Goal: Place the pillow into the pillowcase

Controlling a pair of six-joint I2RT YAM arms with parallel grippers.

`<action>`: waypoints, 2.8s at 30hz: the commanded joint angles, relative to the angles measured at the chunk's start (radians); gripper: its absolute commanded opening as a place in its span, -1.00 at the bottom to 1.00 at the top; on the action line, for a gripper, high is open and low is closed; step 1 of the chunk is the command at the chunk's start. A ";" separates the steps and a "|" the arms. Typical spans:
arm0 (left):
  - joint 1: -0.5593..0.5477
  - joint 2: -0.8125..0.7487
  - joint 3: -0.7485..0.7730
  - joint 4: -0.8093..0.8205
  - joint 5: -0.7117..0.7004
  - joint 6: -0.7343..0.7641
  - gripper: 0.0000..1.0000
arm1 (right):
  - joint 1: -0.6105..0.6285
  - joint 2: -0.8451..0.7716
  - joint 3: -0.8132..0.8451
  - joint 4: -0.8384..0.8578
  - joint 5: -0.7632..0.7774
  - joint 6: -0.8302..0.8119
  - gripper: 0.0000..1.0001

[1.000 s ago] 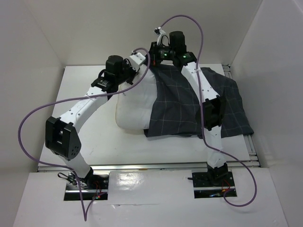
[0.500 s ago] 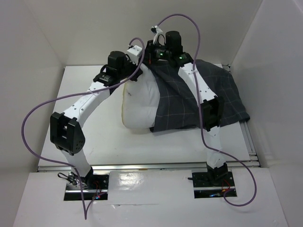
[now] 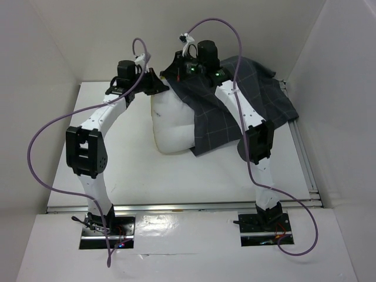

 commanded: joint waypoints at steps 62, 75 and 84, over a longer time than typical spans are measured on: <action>-0.059 0.509 0.105 0.779 0.172 -0.897 -1.00 | 0.371 0.103 -0.037 0.572 -0.371 0.024 -0.99; -0.072 0.502 0.012 0.857 0.232 -0.918 -1.00 | 0.360 0.093 -0.068 0.536 -0.353 0.015 -1.00; 0.040 0.350 -0.245 0.791 0.304 -0.804 -1.00 | 0.253 -0.087 -0.273 0.424 -0.143 -0.079 0.62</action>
